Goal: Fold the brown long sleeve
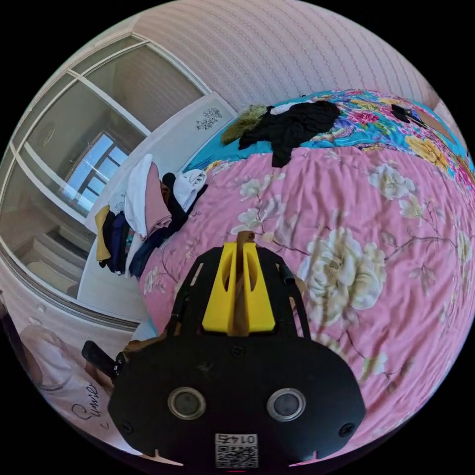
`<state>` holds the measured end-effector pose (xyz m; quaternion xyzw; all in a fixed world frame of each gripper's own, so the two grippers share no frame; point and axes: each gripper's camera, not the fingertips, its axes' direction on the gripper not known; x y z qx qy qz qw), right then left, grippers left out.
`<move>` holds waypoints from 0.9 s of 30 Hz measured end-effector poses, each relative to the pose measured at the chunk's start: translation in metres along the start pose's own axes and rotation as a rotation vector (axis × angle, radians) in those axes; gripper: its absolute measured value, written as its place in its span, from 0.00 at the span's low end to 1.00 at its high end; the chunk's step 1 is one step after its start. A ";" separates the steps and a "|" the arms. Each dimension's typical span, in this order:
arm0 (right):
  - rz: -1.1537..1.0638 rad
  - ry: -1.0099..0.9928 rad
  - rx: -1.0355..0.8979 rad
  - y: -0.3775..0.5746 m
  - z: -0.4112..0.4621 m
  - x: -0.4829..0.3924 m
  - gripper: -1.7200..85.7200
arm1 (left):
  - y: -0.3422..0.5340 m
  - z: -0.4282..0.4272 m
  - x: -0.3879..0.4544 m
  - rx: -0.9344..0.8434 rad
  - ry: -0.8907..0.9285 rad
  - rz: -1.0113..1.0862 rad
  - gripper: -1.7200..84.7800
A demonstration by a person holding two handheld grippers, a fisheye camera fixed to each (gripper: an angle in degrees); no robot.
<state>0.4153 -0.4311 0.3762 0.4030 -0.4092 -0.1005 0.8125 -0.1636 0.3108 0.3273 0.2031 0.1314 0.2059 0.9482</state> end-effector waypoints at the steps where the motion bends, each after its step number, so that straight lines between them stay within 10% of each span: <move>1: -0.008 0.022 -0.033 -0.009 0.031 -0.012 0.04 | 0.003 -0.004 -0.014 -0.004 -0.056 -0.035 0.07; 27: -0.163 0.194 -0.256 -0.045 0.259 -0.054 0.04 | -0.005 -0.039 -0.123 -0.185 -0.089 -0.090 0.01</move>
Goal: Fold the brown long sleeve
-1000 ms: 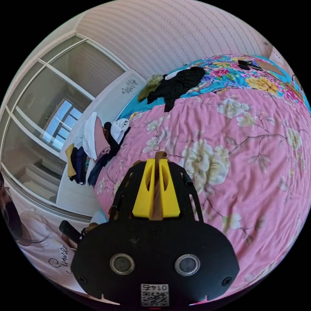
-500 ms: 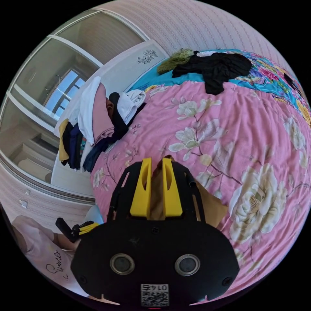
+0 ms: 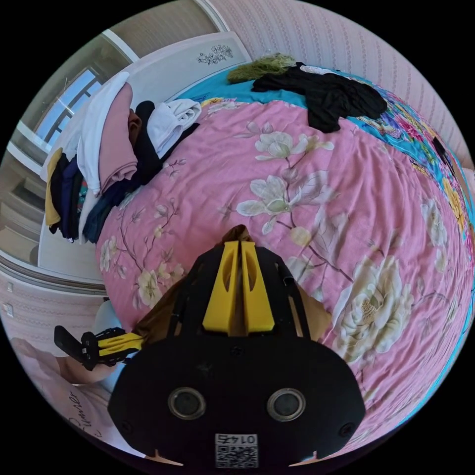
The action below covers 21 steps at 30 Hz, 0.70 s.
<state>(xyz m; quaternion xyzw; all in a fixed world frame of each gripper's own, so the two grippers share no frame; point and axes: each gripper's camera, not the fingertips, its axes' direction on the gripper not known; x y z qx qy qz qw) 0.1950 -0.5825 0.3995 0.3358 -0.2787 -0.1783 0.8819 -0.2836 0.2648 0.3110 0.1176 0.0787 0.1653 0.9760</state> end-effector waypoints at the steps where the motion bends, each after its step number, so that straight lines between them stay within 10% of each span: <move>1: -0.031 -0.016 0.028 -0.003 -0.002 -0.009 0.03 | 0.003 -0.012 -0.002 0.025 0.017 0.000 0.01; 21: -0.209 0.084 0.076 -0.011 0.061 -0.043 0.17 | 0.009 -0.059 -0.051 0.008 0.026 -0.096 0.10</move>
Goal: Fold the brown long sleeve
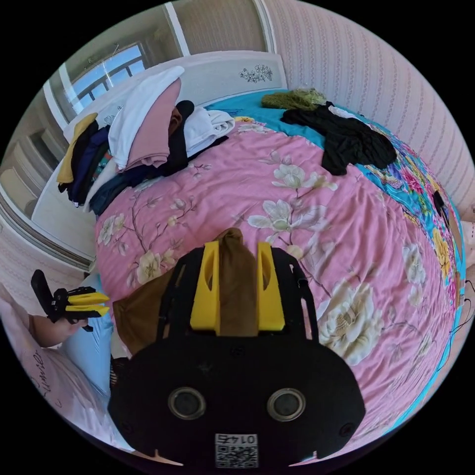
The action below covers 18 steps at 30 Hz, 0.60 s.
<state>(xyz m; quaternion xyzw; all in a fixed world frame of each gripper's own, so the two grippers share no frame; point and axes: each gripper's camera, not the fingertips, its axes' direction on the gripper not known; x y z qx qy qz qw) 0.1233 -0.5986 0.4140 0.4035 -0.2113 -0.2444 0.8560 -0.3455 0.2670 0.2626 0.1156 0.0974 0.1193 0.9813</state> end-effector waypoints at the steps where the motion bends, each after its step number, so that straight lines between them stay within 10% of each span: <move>1: 0.017 0.003 -0.036 -0.006 0.014 0.005 0.20 | -0.001 0.004 -0.004 0.000 0.037 -0.013 0.12; 8: 0.004 -0.172 -0.330 -0.039 0.123 0.010 0.17 | 0.017 0.015 0.005 -0.013 -0.087 0.044 0.13; 18: -0.175 -0.083 -0.275 -0.017 0.121 -0.048 0.08 | 0.030 -0.011 0.009 -0.034 -0.127 0.140 0.02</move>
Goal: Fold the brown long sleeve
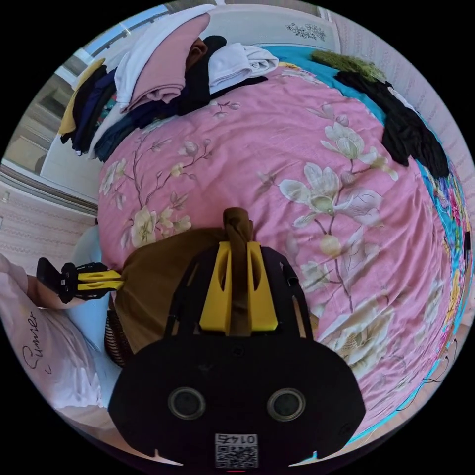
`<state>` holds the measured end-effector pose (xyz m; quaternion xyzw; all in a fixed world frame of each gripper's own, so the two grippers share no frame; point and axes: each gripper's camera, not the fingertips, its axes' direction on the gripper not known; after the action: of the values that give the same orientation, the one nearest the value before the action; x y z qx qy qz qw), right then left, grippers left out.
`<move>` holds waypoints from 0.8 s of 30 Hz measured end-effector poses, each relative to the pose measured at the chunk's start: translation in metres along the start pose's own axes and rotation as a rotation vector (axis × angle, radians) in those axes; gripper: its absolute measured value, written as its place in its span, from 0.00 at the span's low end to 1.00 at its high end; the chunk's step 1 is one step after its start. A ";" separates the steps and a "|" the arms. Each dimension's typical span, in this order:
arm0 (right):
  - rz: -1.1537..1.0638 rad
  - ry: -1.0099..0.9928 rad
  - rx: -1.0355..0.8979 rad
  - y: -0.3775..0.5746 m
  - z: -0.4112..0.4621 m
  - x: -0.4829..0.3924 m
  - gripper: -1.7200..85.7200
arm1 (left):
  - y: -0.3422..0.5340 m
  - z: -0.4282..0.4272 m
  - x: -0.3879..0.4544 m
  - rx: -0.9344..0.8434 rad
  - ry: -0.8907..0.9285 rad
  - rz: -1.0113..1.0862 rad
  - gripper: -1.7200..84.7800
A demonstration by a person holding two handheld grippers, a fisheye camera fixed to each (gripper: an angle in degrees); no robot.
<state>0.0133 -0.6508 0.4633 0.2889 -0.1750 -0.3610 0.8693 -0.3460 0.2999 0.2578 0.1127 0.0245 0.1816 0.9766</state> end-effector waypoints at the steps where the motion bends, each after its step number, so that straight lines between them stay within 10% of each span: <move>1: 0.018 0.022 0.055 0.012 -0.009 -0.009 0.08 | 0.002 -0.007 0.000 0.004 -0.001 0.010 0.01; 12: -0.001 0.009 0.500 0.040 -0.176 -0.101 0.07 | 0.006 -0.143 -0.023 0.375 0.144 0.051 0.01; 20: -0.298 0.102 0.576 -0.280 -0.298 -0.234 0.11 | -0.055 -0.258 -0.162 0.860 -0.091 -0.235 0.03; 24: -0.172 0.144 0.433 -0.397 -0.260 -0.255 0.19 | -0.082 -0.259 -0.239 0.773 -0.321 -0.330 0.07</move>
<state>-0.2358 -0.5942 -0.0112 0.5074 -0.1604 -0.3661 0.7634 -0.5635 0.1941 -0.0116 0.4906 -0.0435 -0.0190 0.8701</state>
